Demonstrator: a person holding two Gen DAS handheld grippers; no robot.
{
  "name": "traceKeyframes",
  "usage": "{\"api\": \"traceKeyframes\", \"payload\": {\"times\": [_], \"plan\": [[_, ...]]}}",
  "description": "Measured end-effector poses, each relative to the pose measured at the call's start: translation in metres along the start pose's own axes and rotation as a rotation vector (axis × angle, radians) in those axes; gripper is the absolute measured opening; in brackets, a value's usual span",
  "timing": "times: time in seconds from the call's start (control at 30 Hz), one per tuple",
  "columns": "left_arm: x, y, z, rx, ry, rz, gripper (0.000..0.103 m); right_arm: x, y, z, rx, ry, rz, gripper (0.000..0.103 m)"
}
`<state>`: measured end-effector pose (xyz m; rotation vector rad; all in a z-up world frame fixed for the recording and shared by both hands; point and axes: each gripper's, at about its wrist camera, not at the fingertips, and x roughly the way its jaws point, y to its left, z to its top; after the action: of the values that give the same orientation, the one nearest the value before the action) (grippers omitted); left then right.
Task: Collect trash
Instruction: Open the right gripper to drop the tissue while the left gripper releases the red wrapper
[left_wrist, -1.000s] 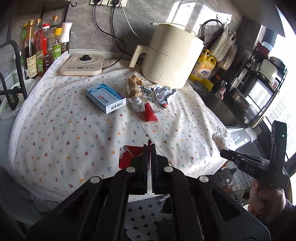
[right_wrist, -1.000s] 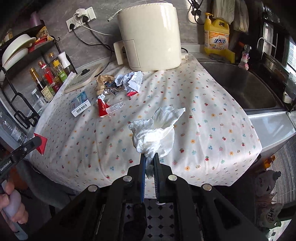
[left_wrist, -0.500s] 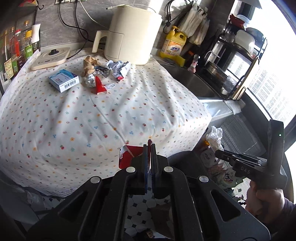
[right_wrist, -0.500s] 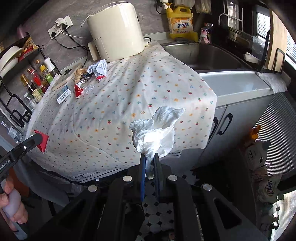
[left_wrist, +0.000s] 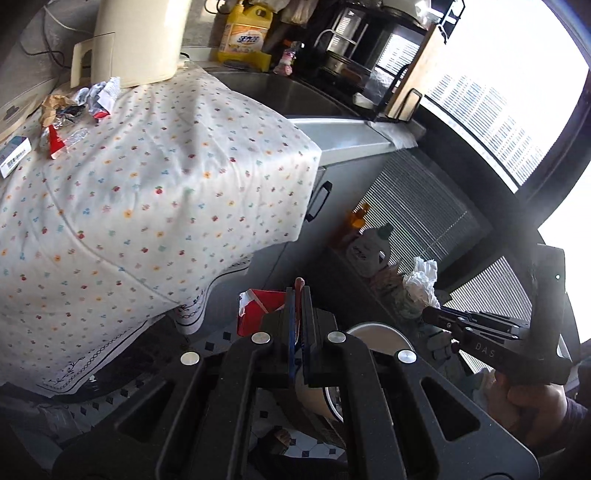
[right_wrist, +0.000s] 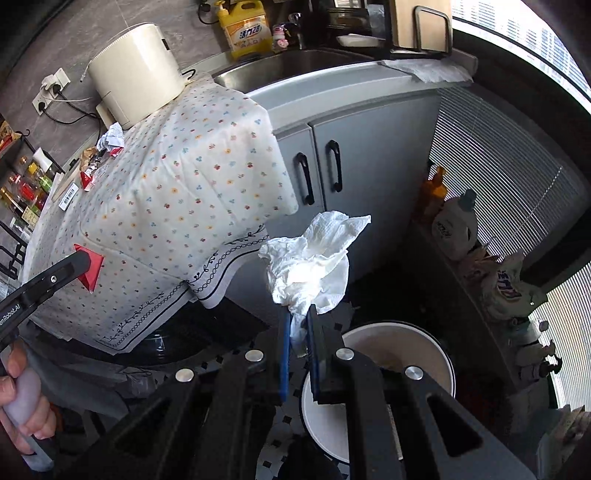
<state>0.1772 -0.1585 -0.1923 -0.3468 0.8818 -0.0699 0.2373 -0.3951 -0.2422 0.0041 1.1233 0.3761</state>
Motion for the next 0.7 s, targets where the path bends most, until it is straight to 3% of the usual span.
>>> {"api": "traceKeyframes", "payload": {"times": [0.27,0.43,0.47,0.53,0.7], "plan": [[0.044,-0.056,-0.012,0.116,0.106,-0.095,0.004,-0.003,-0.054,-0.042,0.138,0.038,-0.045,0.012],[0.068,-0.082,-0.025,0.171,0.177,-0.132,0.004,0.005,-0.076,-0.066,0.196,0.08,-0.019,0.014],[0.072,-0.086,-0.027,0.18,0.189,-0.137,0.004,0.007,-0.079,-0.07,0.208,0.09,-0.007,0.017],[0.078,-0.095,-0.03,0.199,0.21,-0.147,0.004,0.008,-0.086,-0.078,0.239,0.091,0.017,0.062],[0.093,-0.114,-0.038,0.239,0.253,-0.171,0.004,-0.002,-0.104,-0.091,0.289,0.072,-0.006,0.065]]}}
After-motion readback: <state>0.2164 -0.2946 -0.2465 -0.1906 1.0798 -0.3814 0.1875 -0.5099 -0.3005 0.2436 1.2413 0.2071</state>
